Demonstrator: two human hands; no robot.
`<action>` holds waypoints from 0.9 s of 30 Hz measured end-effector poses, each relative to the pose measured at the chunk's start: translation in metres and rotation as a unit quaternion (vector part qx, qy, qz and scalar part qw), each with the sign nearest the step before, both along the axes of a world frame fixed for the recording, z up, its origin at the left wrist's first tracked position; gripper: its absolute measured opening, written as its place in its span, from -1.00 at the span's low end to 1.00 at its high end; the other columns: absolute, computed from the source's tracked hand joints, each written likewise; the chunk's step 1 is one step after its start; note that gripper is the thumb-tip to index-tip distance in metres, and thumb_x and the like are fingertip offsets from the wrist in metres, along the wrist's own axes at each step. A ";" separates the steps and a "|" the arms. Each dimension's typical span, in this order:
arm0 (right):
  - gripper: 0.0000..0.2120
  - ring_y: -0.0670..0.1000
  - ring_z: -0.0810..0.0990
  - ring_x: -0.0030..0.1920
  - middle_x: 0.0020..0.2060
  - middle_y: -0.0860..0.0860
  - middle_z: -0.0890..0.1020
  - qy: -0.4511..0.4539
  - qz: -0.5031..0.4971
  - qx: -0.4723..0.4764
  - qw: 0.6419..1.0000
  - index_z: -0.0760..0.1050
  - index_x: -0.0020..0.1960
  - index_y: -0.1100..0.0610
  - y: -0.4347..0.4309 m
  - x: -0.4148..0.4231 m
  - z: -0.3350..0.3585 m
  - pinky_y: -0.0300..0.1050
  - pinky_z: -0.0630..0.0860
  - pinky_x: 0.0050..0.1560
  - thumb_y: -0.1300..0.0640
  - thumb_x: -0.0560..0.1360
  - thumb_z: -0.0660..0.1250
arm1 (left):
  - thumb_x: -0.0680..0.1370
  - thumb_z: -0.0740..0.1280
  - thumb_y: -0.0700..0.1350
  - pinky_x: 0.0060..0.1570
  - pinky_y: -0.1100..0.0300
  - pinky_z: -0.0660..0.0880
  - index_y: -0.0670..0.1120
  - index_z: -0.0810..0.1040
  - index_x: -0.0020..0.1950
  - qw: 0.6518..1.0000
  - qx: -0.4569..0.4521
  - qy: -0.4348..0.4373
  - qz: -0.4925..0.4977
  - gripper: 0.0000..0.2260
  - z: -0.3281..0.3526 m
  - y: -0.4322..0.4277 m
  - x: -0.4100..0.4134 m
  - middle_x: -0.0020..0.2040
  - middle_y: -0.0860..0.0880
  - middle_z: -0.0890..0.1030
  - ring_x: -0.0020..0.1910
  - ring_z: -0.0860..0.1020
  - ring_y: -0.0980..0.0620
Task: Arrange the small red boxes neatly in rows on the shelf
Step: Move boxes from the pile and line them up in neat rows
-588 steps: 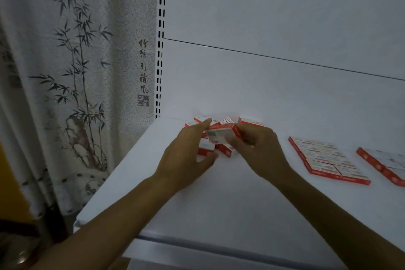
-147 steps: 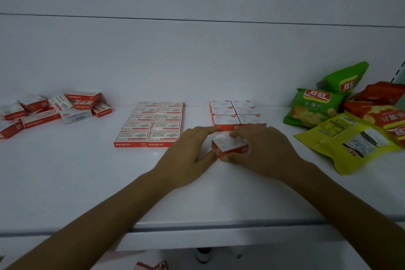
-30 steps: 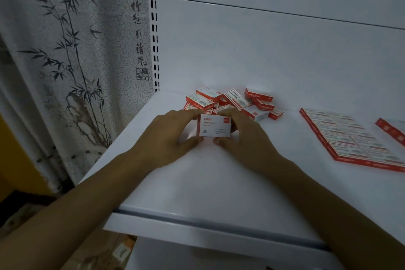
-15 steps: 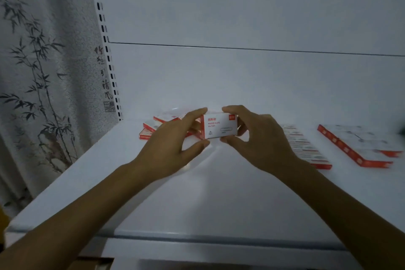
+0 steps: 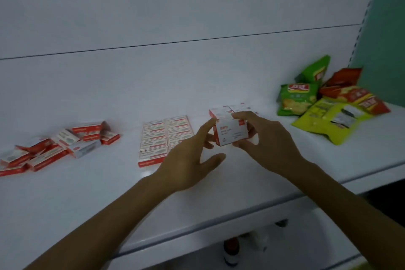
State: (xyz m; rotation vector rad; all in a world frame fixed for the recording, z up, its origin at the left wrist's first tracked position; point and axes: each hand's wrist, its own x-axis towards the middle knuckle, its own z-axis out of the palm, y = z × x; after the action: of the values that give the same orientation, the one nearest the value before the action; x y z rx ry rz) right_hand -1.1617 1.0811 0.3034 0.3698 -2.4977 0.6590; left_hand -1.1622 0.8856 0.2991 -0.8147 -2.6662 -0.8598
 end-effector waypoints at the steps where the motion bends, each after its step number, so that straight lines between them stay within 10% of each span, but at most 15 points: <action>1: -0.44 0.01 0.60 0.02 0.16 0.03 0.58 -0.002 -0.015 0.004 1.000 0.32 0.34 -0.06 0.017 -0.001 -0.002 -0.03 0.57 0.06 -0.01 0.40 0.43 | 0.49 0.31 0.12 0.14 0.16 0.48 0.22 -0.11 0.48 1.000 -0.020 -0.004 0.003 -0.28 -0.003 0.017 -0.003 0.37 0.10 0.40 0.20 0.47 0.12; 7: -0.44 -0.06 0.51 -0.16 0.05 -0.01 0.60 -0.056 -0.061 0.026 0.996 0.33 0.33 -0.05 0.100 -0.020 -0.012 -0.16 0.46 -0.18 -0.04 0.38 0.43 | 0.53 0.21 0.19 0.37 0.11 0.20 0.07 0.01 0.52 0.993 -0.112 0.031 0.025 -0.36 -0.014 0.088 -0.018 0.52 0.07 0.13 0.46 0.18 0.04; 16: -0.32 0.00 0.51 0.14 0.25 -0.01 0.49 -0.186 -0.007 0.062 0.980 0.24 0.41 -0.06 0.128 -0.076 -0.008 -0.08 0.48 0.11 -0.09 0.37 0.43 | 0.56 0.13 0.19 0.43 0.15 0.02 -0.03 0.13 0.51 0.990 -0.123 0.019 0.071 -0.42 -0.028 0.110 -0.050 0.52 0.02 0.15 0.49 0.08 0.04; 27: -0.35 -0.01 0.54 0.03 0.07 -0.04 0.58 -0.101 -0.045 0.015 0.994 0.36 0.25 -0.07 0.112 -0.092 -0.036 -0.04 0.51 0.00 -0.33 0.26 0.39 | 0.56 0.08 0.20 0.46 0.23 -0.10 0.01 -0.05 0.53 0.990 -0.132 0.002 0.049 -0.38 -0.029 0.108 -0.053 0.54 0.09 -0.02 0.50 -0.10 0.15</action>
State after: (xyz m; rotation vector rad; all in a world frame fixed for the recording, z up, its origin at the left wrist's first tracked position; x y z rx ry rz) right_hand -1.2538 1.1932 0.2672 0.2075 -2.7001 0.6526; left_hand -1.2157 0.9937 0.2698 -0.7307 -2.8266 -0.4885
